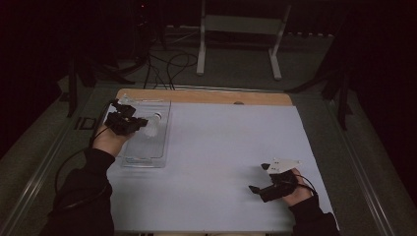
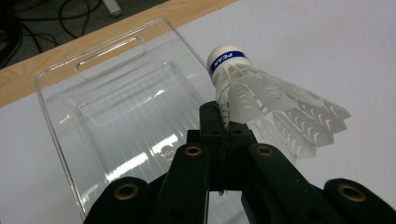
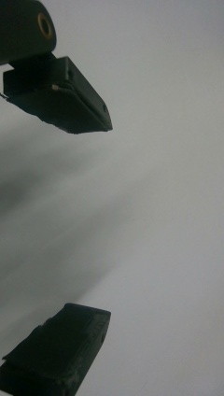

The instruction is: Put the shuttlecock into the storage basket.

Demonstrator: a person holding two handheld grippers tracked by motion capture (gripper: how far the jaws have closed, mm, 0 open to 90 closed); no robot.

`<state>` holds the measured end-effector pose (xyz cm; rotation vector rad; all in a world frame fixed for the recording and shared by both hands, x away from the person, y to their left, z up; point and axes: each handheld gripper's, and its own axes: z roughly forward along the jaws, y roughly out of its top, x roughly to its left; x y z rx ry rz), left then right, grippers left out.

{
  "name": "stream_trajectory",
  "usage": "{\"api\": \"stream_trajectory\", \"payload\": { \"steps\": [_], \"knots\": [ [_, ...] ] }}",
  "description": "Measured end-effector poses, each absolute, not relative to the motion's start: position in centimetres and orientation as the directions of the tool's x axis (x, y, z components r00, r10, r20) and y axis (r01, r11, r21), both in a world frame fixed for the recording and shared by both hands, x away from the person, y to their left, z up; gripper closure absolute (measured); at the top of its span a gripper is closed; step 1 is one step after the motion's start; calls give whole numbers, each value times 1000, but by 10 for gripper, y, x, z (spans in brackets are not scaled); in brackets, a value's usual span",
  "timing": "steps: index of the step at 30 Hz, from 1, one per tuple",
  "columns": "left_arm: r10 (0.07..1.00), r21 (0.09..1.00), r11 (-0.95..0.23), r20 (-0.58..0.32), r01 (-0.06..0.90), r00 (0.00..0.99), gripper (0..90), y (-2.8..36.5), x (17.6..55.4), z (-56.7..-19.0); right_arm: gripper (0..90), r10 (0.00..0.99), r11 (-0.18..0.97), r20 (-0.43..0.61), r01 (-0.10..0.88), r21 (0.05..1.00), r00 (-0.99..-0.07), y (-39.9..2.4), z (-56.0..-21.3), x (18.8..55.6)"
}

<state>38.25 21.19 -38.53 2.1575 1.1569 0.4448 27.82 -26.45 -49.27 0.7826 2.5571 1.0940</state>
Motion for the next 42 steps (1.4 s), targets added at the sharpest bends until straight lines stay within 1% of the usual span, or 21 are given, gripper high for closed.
{"api": "stream_trajectory", "payload": {
  "steps": [13, 20, 26, 32, 42],
  "knots": [
    [836, 656, -389, -44, 647, 547, 900, 207, 394, -409, 85, 560, 572, -3, 384, 725, -828, -264, -494, 278],
    [840, 649, -387, -45, 655, 541, 900, 204, 398, -419, 84, 561, 573, 4, 392, 719, -828, -264, -495, 279],
    [857, 648, -361, -53, 671, 513, 900, 206, 404, -430, 85, 559, 571, 3, 387, 724, -829, -266, -494, 279],
    [853, 633, -371, -58, 679, 519, 900, 205, 409, -439, 85, 560, 575, 1, 390, 719, -828, -265, -495, 279],
    [850, 598, -400, -41, 694, 525, 900, 198, 412, -447, 85, 560, 575, 6, 394, 718, -828, -265, -496, 279]
  ]
}}
